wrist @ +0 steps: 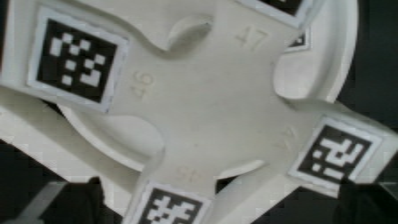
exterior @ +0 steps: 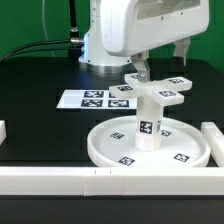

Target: Assemble round table

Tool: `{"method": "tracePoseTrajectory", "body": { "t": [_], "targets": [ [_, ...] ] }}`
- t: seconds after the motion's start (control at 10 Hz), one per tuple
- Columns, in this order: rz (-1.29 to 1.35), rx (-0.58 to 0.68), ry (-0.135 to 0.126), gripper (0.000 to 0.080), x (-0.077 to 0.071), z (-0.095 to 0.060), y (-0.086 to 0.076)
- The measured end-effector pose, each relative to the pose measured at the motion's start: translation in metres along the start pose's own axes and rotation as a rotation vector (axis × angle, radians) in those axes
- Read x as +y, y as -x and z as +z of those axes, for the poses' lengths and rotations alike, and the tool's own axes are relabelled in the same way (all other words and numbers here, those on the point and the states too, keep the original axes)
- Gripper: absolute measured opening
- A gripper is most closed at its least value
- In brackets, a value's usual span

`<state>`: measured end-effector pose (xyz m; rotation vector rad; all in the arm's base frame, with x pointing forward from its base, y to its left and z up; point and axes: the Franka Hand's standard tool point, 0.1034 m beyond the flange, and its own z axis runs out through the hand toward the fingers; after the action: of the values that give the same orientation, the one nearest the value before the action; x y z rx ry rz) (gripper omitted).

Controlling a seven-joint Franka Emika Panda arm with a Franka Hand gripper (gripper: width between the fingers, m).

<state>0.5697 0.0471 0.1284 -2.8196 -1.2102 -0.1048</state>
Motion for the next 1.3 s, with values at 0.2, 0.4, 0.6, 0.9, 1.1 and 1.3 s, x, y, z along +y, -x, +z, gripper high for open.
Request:
{"method": "tracePoseTrajectory", "body": {
  "t": [0.2, 0.4, 0.6, 0.9, 1.1, 1.3],
  "targets": [
    [-0.146, -0.010, -0.001, 0.0649, 0.004, 0.003, 0.006],
    [-0.304, -0.015, -0.005, 0.0649, 0.003, 0.007, 0.010],
    [-0.374, -0.020, -0.013, 0.0649, 0.001, 0.010, 0.015],
    [-0.367, -0.026, -0.020, 0.0649, 0.001, 0.015, 0.017],
    [-0.358, -0.031, -0.026, 0.0649, 0.000, 0.019, 0.019],
    [-0.355, -0.037, -0.034, 0.0649, -0.002, 0.025, 0.020]
  ]
}}
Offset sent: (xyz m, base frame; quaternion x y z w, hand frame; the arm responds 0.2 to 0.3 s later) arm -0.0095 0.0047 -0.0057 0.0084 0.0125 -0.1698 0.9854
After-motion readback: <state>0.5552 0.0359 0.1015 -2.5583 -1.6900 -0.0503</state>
